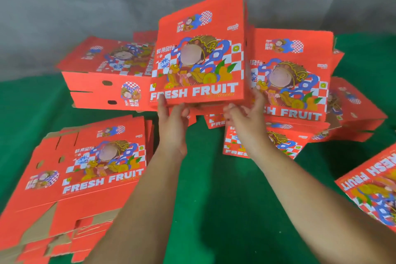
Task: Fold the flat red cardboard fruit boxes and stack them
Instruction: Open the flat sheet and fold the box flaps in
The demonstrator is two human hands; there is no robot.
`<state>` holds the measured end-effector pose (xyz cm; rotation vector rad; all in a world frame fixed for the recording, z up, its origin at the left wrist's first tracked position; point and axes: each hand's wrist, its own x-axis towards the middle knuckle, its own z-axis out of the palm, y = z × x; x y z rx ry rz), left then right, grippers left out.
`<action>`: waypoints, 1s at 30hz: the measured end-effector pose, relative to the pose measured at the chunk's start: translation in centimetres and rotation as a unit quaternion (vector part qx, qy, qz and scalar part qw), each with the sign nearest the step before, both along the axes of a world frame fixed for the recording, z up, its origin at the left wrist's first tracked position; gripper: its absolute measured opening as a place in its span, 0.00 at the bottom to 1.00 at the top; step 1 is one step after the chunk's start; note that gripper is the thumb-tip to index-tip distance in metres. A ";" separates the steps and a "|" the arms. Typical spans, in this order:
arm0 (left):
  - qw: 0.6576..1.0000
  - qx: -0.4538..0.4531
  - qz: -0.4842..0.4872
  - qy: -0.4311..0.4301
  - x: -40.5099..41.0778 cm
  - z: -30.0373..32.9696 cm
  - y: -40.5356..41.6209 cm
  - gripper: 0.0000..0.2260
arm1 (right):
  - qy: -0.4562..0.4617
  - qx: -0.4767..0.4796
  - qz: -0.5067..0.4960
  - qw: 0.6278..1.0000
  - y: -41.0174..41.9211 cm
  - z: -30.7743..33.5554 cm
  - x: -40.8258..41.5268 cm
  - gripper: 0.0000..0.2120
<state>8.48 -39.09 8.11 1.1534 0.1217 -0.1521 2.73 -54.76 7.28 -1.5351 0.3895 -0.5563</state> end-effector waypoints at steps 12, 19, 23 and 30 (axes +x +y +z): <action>0.988 0.108 -0.089 -0.062 4.7 4.3 -3.5 0.08 | 0.021 -0.131 0.137 0.982 -1.4 4.5 7.0 0.33; 0.992 0.111 -0.051 -0.028 3.6 2.4 -3.0 0.10 | -0.017 -0.161 0.036 0.986 -1.5 3.2 8.3 0.23; 0.994 0.096 -0.052 -0.012 3.6 2.7 -2.6 0.07 | 0.016 -0.203 0.090 0.975 -2.9 4.4 10.1 0.37; 0.995 0.086 -0.056 -0.002 3.3 3.1 -2.5 0.06 | 0.038 -0.147 0.143 0.978 -0.9 4.4 9.7 0.25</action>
